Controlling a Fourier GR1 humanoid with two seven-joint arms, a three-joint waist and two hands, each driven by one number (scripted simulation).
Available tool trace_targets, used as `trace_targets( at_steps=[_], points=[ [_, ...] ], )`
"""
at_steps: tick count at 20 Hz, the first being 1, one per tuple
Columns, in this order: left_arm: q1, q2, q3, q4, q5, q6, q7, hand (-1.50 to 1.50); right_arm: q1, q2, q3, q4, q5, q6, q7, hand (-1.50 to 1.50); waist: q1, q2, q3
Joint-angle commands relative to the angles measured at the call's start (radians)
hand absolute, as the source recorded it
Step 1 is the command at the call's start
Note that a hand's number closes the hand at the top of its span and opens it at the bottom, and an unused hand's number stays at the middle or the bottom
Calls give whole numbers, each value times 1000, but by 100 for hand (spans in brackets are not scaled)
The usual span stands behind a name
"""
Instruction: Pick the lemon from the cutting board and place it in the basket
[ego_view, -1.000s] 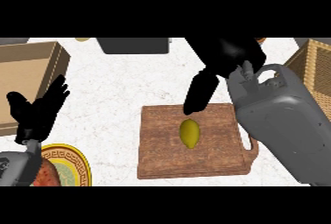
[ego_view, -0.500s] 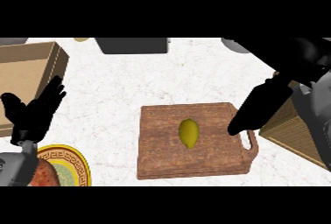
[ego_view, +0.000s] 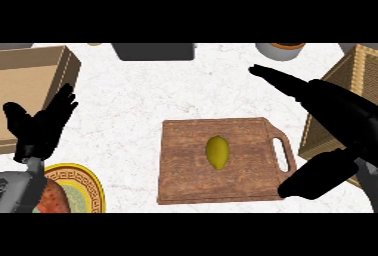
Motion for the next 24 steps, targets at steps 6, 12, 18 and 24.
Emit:
trace_targets(
  at_steps=[6, 12, 18, 24],
  points=[
    [-45, -43, 14, 36, -41, -8, 4, 0, 181, 140, 130, 111, 386, -175, -296, -150, 10, 5, 0],
    [2, -40, 26, -41, -49, -13, 33, 0, 204, 255, 155, 302, 467, -329, -476, -150, 15, 4, 0],
    [-23, -108, 0, -69, -99, 36, 100, 0, 212, 277, 172, 456, 556, -337, -532, -150, 10, 3, 0],
    [24, -57, 85, -23, -70, -76, 33, 0, 219, 313, 201, 524, 636, -319, -531, -150, 11, 2, 0]
  ],
)
